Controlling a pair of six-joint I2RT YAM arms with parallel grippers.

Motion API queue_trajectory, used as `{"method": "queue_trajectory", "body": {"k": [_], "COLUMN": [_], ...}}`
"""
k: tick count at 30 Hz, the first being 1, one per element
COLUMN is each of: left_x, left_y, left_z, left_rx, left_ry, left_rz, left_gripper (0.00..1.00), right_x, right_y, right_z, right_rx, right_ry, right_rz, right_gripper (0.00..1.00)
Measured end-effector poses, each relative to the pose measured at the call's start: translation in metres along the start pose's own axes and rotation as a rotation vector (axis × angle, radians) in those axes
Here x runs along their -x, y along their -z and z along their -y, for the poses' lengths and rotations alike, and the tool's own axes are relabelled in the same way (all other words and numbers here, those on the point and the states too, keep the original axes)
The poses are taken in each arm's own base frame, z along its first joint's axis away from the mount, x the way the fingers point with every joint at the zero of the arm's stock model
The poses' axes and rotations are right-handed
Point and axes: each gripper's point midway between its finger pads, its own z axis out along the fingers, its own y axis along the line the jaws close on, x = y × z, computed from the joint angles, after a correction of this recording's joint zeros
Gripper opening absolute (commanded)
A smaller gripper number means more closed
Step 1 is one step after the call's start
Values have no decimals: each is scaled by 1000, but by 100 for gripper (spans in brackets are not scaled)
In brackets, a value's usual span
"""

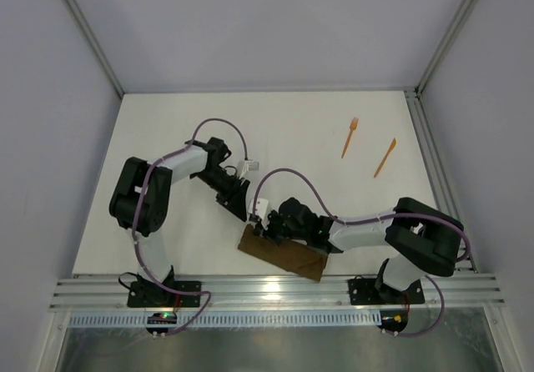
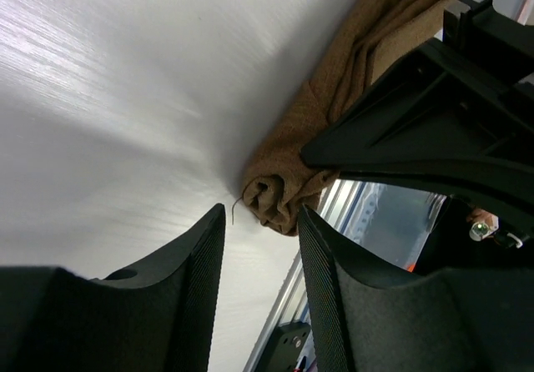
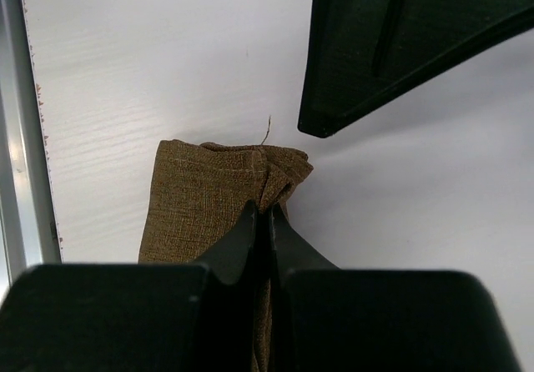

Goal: Fold the napkin into a case and place the utensils inside
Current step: Stuff the top corner of the smaller-rectangle-folded napkin into the folded napkin.

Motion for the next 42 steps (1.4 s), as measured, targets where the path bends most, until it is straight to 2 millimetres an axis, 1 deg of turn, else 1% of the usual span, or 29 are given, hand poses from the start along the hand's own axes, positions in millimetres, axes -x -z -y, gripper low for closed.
{"method": "queue_trajectory", "body": {"k": [4,7,13,15,17,18,20,21,22,26,29,31,33,36,39,42], "left_x": [2,1,-1,-3,-5,-6,-6,-5,-2,13,24,26,22,12,0,-6], "left_y": [-5,-7,-8,-9,-11,-11,-12,-12,-12,-1,14,19,19,12,5,1], "left_z": [-7,-8,-5,-4,-4,-5,-6,-7,-7,-2,2,2,2,9,24,36], "left_rx": [-1,-7,-31,-49,-61,-62,-63,-64,-70,-98,-116,-118,-119,-139,-186,-221], "left_ry": [9,12,0,2,6,9,21,22,20,-3,-21,-29,-28,-32,-57,-86], "left_rz": [-1,-3,-10,-14,-21,-25,-33,-31,-24,21,55,61,51,14,-34,-62], "left_gripper": [40,40,45,45,42,33,26,24,24,28,37,39,42,46,47,45], "right_x": [2,3,6,8,10,11,10,10,10,16,19,19,22,27,29,29], "right_y": [-2,-2,0,1,1,2,3,4,5,8,15,21,25,31,35,37], "right_z": [1,3,11,12,14,15,17,19,20,19,14,10,7,5,3,0], "right_rx": [10,9,12,21,30,35,41,45,46,64,85,97,109,118,127,141], "right_ry": [28,41,45,42,36,31,21,18,15,17,22,24,30,51,67,76], "right_rz": [5,8,25,37,53,60,68,69,71,89,107,114,120,131,129,124], "right_gripper": [3,3,3,3,3,3,3,3,3,3,3,3,3,3,3,3]}}
